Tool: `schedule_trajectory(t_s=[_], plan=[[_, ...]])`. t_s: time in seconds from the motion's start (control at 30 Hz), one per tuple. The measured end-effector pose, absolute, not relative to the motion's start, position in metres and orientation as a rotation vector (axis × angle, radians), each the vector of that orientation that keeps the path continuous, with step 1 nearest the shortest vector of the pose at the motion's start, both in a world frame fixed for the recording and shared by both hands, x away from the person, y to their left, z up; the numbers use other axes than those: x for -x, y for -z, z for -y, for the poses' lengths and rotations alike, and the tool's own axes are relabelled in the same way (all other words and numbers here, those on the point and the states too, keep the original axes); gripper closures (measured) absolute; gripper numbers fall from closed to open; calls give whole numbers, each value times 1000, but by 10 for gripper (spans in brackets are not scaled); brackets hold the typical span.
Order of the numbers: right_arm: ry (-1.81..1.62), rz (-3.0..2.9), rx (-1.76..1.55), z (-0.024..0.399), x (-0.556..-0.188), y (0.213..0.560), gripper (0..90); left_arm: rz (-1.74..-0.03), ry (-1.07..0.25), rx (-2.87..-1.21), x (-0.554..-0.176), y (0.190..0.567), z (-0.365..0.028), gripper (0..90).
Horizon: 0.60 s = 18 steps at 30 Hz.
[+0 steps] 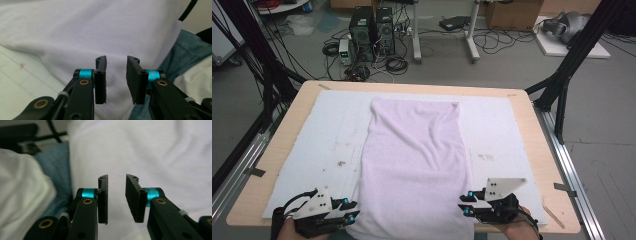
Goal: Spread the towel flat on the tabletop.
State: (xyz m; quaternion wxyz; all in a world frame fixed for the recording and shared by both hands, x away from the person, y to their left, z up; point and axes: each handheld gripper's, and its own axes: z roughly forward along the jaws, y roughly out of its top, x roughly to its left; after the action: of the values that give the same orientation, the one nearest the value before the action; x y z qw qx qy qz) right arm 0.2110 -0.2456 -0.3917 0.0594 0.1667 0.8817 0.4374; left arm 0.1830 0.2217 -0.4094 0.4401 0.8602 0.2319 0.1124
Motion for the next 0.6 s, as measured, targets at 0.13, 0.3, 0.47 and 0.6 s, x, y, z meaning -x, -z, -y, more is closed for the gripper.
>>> schedule_trajectory(t_s=[0.13,0.3,0.47,0.6], plan=[[-1274,-2669,-545,234,-233,411,652,-596,-306,-2166,-209,423,-212,689],[-1150,-2704,-598,220,-252,438,711,-623,-285,-2203,-230,445,-205,697],[-1202,-2708,-618,223,-254,445,885,-631,-304,-2203,-225,443,-207,879],[-1188,-2718,-600,222,-253,444,891,-635,-319,-2196,-216,437,-215,884]])
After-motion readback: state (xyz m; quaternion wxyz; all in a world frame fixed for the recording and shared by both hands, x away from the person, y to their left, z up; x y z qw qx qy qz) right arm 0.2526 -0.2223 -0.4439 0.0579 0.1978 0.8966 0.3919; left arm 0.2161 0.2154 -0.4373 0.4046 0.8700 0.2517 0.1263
